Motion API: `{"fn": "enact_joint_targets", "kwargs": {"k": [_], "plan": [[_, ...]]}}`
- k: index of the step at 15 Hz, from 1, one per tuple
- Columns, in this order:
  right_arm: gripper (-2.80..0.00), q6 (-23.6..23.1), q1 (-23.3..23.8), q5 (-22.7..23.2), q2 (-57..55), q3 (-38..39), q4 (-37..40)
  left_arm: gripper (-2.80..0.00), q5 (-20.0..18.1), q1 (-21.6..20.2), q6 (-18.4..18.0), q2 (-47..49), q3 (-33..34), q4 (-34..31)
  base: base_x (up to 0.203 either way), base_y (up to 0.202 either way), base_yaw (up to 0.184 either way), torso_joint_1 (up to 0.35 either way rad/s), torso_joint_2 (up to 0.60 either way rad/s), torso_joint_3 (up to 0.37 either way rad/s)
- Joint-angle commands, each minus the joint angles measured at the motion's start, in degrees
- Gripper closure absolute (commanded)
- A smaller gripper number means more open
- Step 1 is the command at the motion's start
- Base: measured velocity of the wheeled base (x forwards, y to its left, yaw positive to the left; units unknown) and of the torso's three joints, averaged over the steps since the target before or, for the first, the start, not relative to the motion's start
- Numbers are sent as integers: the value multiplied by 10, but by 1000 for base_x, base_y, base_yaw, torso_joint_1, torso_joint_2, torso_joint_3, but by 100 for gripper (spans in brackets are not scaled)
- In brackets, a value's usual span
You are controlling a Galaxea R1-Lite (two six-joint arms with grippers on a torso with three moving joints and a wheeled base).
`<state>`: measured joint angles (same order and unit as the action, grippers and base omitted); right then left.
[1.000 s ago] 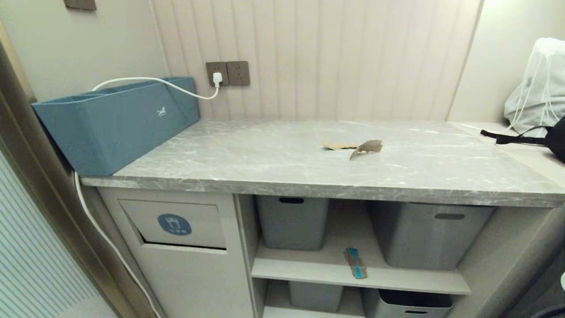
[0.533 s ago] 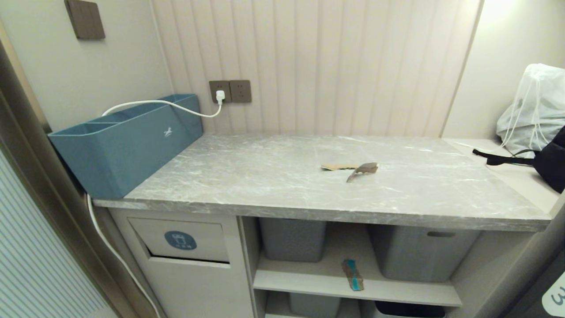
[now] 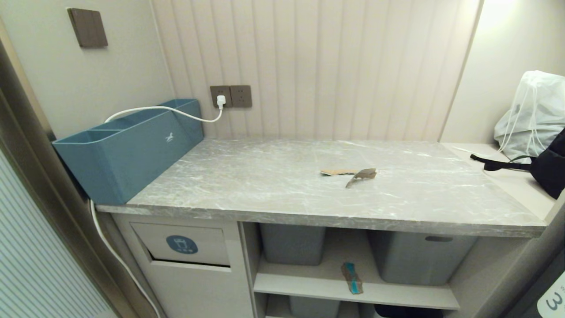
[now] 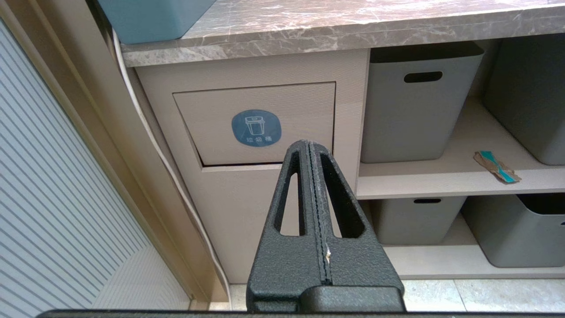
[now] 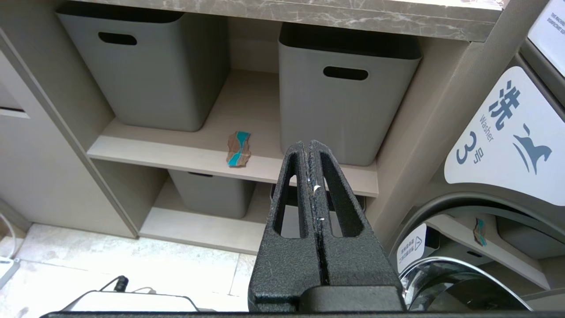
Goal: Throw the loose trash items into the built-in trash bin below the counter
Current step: Pick up the garbage
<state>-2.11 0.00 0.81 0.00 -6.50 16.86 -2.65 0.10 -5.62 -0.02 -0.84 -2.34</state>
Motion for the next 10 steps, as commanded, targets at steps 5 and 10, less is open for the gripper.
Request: {"fn": "enact_joint_targets", "kwargs": {"k": [5, 10], "plan": [[0, 1, 0, 1, -1, 0, 1, 0, 3, 0, -1, -2, 1, 1, 0, 0, 0, 0, 0, 0], [0, 1, 0, 1, 0, 0, 1, 0, 1, 0, -1, -2, 1, 1, 0, 0, 0, 0, 0, 0]]}}
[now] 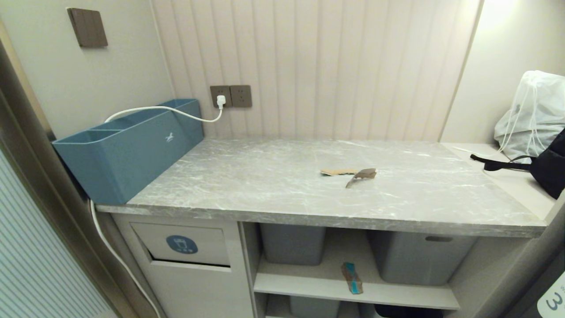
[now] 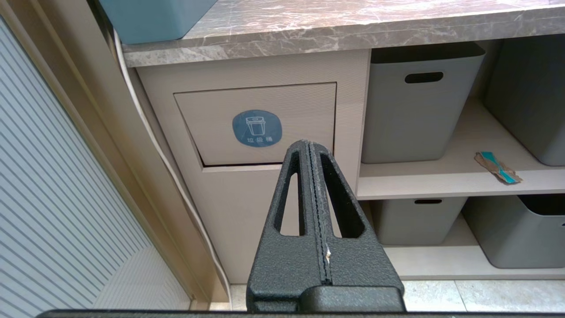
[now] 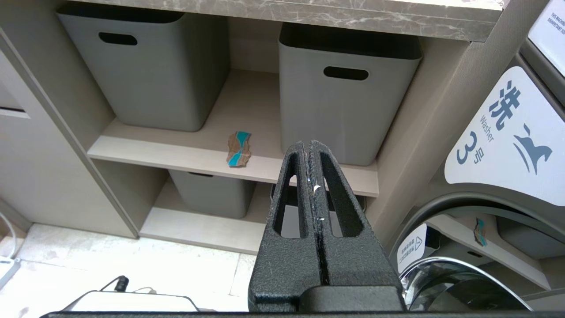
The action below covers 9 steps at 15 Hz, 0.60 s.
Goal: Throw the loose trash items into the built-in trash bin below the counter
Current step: Pick up the garbage
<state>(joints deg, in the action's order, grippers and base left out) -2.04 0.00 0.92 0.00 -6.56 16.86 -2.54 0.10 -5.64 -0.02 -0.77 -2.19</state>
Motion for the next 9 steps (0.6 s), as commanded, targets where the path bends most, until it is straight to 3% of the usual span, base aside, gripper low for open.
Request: {"fn": "enact_joint_targets", "kwargs": {"k": [1, 7, 9], "plan": [[0, 0, 0, 0, 0, 1, 1, 0, 0, 0, -1, -2, 0, 0, 0, 0, 0, 0, 0, 0], [0, -3, 0, 0, 0, 0, 1, 0, 1, 0, 1, -2, 0, 0, 0, 0, 0, 0, 0, 0], [0, -23, 0, 2, 0, -1, 1, 0, 1, 0, 0, -2, 0, 0, 0, 0, 0, 0, 0, 0]]}}
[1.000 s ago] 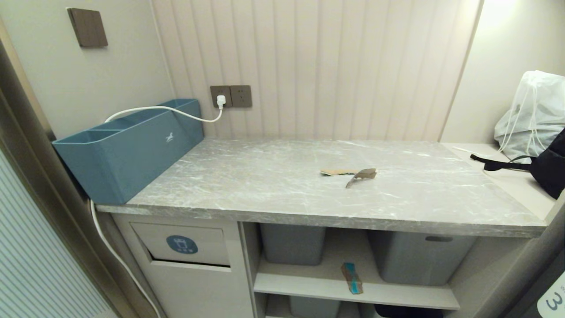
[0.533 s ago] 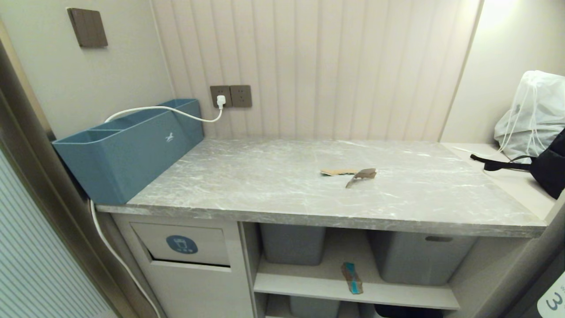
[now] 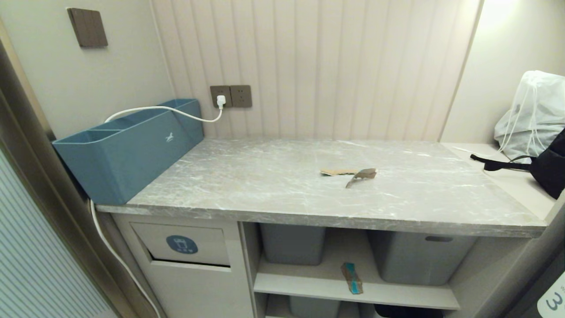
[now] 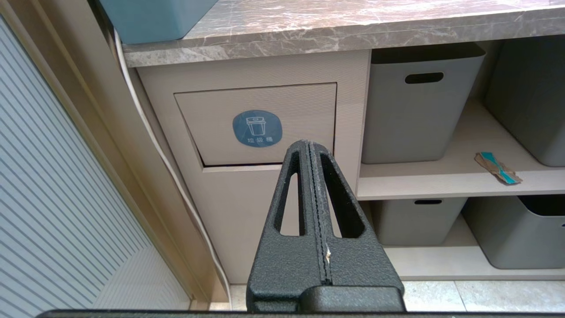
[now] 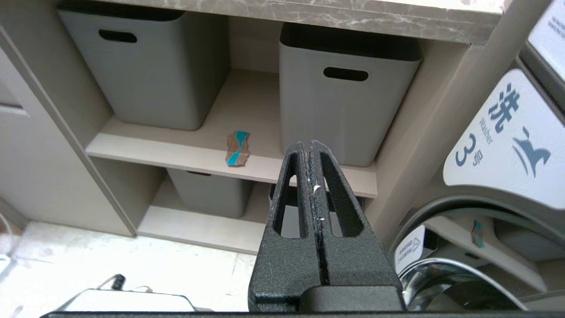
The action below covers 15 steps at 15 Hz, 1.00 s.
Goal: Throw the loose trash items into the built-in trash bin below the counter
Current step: Pick up the garbage
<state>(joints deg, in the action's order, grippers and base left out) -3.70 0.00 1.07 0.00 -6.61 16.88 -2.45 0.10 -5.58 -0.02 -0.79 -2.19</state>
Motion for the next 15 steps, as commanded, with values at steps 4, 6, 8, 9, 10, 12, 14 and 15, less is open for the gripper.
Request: {"fn": "enact_joint_targets", "kwargs": {"k": [4, 6, 8, 9, 10, 12, 14, 15], "plan": [[0, -19, 0, 16, -128, -103, -48, 0, -1, 0, 0, -1, 0, -1, 0, 0, 0, 0, 0, 0], [0, -21, 0, 23, -301, -185, -107, 0, -1, 0, 0, -1, 0, -1, 0, 0, 0, 0, 0, 0], [0, -28, -4, 27, -482, -277, -164, 0, 1, 0, 0, -2, 0, -1, 0, 0, 0, 0, 0, 0], [0, -34, -14, 27, -570, -325, -196, 0, 1, 0, 2, -2, 0, -1, 0, 0, 0, 0, 0, 0], [0, -39, -28, 26, -644, -367, -225, 0, 1, 0, 3, -2, 0, -1, 0, 0, 0, 0, 0, 0], [0, -48, -61, 17, -776, -444, -279, 0, 1, 0, 3, -2, 0, -1, 0, 0, 0, 0, 0, 0], [0, -53, -83, 11, -881, -512, -320, 0, 2, 0, 4, -2, 0, -1, 0, 0, 0, 0, 0, 0], [0, -55, -90, 9, -930, -547, -337, 0, 4, 0, 4, -2, 0, 0, 0, 0, 0, 0, 0, 0]]}}
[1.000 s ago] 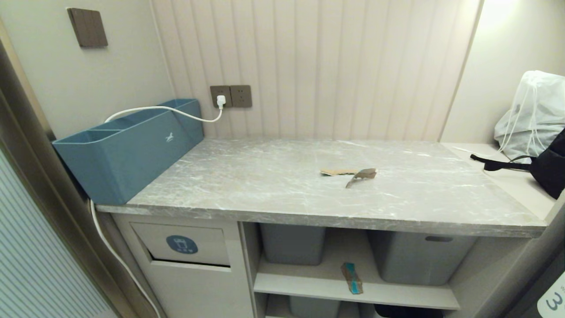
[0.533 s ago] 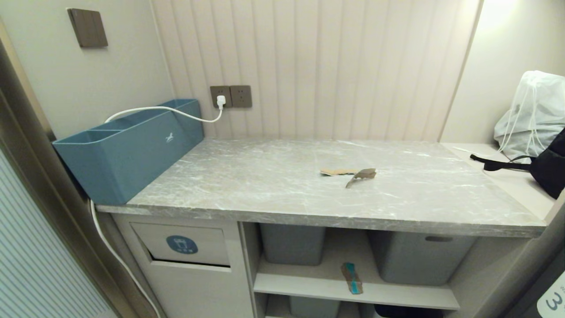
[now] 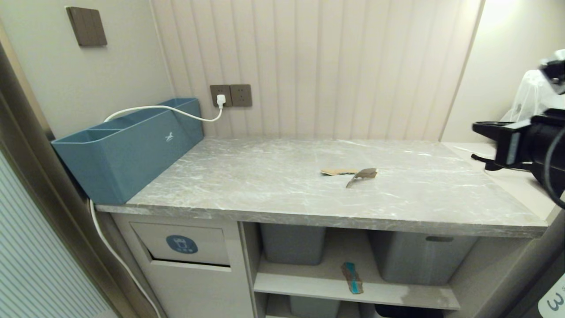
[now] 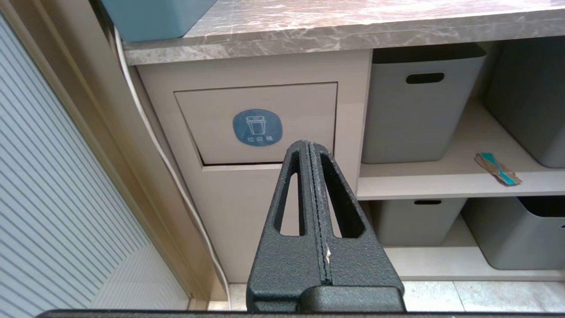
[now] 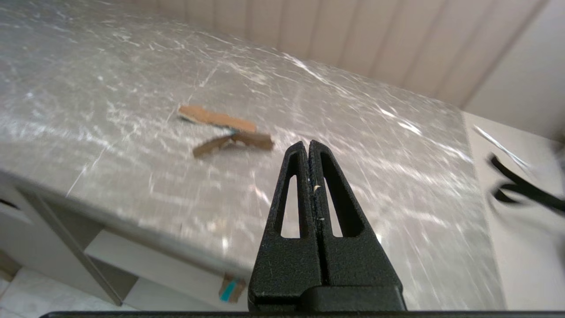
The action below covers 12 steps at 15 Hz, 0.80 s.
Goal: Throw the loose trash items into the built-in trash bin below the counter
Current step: Pick up the garbage
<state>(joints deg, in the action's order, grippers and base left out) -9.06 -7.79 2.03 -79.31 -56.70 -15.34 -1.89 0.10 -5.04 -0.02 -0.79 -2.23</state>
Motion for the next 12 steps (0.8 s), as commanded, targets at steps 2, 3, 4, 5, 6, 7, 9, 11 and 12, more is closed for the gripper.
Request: {"fn": "enact_joint_targets", "kwargs": {"k": [2, 3, 4, 5, 6, 7, 9, 11, 12], "plan": [[0, -4, -21, 0, -220, -104, -44, 0, 7, 0, 10, -2, 0, 0, 0, 0, 0, 0, 0, 0], [0, -4, -23, 1, -255, -129, -54, 0, 7, 0, 13, -2, 0, 0, 0, 0, 0, 0, 0, 0], [0, -5, -25, 2, -289, -155, -61, 0, 8, 0, 15, -2, 0, 0, 0, 0, 0, 0, 0, 0], [0, -5, -25, 3, -319, -179, -65, 0, 8, 0, 17, -2, 0, 0, 0, 0, 0, 0, 0, 0], [0, -5, -26, 3, -347, -202, -68, 0, 8, 0, 20, -2, 0, 0, 0, 0, 0, 0, 0, 0], [0, -6, -26, 4, -372, -221, -68, 0, 9, 0, 25, -2, 0, 0, 0, 0, 0, 0, 0, 0], [0, -8, -27, 4, -411, -254, -68, 0, 17, 0, 33, -2, -1, 0, 0, 0, 0, 0, 0, 0], [0, -9, -26, 0, -437, -284, -71, 0, 19, 0, 40, -2, -1, 0, 0, 0, 0, 0, 0, 0], [0, -10, -25, 0, -449, -305, -73, 0, 19, 0, 42, -2, -1, 0, 0, 0, 0, 0, 0, 0]]}}
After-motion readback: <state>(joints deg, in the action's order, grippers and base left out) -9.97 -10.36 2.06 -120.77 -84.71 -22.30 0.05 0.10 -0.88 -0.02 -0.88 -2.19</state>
